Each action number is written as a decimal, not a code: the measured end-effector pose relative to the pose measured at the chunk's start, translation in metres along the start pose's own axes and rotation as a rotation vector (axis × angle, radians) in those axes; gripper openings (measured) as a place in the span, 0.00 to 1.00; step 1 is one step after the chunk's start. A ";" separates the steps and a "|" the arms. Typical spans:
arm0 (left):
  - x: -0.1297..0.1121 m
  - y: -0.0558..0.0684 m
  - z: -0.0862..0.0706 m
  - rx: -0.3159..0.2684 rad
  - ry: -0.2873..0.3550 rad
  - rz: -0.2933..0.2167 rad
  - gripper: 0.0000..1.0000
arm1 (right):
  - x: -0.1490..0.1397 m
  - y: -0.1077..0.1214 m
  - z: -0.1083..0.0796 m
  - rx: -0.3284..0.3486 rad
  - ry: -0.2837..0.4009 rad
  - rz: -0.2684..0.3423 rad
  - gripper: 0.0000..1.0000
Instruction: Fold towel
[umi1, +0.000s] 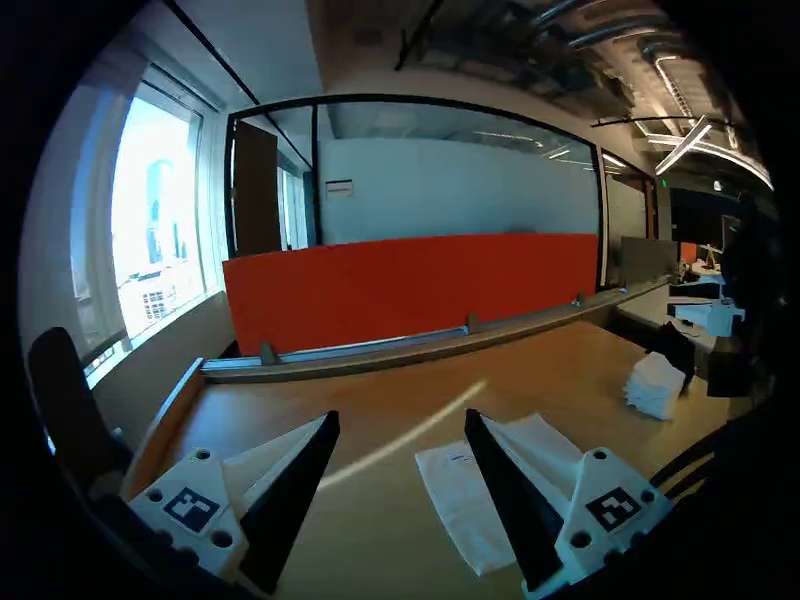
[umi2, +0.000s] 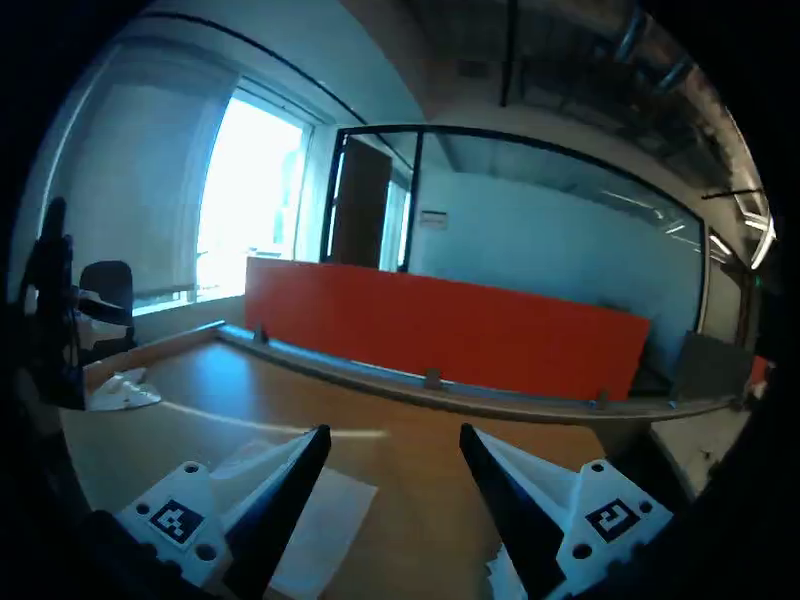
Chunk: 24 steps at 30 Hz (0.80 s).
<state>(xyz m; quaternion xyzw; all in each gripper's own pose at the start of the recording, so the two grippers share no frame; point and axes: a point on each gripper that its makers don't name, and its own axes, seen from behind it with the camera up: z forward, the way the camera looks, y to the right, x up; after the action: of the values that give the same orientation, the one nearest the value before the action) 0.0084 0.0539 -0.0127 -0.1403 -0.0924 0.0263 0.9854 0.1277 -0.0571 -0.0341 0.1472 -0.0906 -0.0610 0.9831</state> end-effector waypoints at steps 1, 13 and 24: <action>-0.003 0.003 0.001 -0.014 -0.010 0.002 0.93 | -0.003 -0.003 0.001 0.016 -0.014 -0.009 1.00; -0.052 0.030 0.014 -0.125 -0.131 0.042 0.93 | -0.049 -0.039 0.011 0.173 -0.163 -0.048 1.00; -0.107 0.045 0.023 -0.167 -0.229 0.090 0.93 | -0.096 -0.057 0.019 0.232 -0.249 -0.065 1.00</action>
<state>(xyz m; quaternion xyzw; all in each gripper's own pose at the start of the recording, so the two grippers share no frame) -0.1020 0.0946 -0.0223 -0.2220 -0.1998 0.0786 0.9511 0.0247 -0.1026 -0.0486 0.2538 -0.2131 -0.0994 0.9382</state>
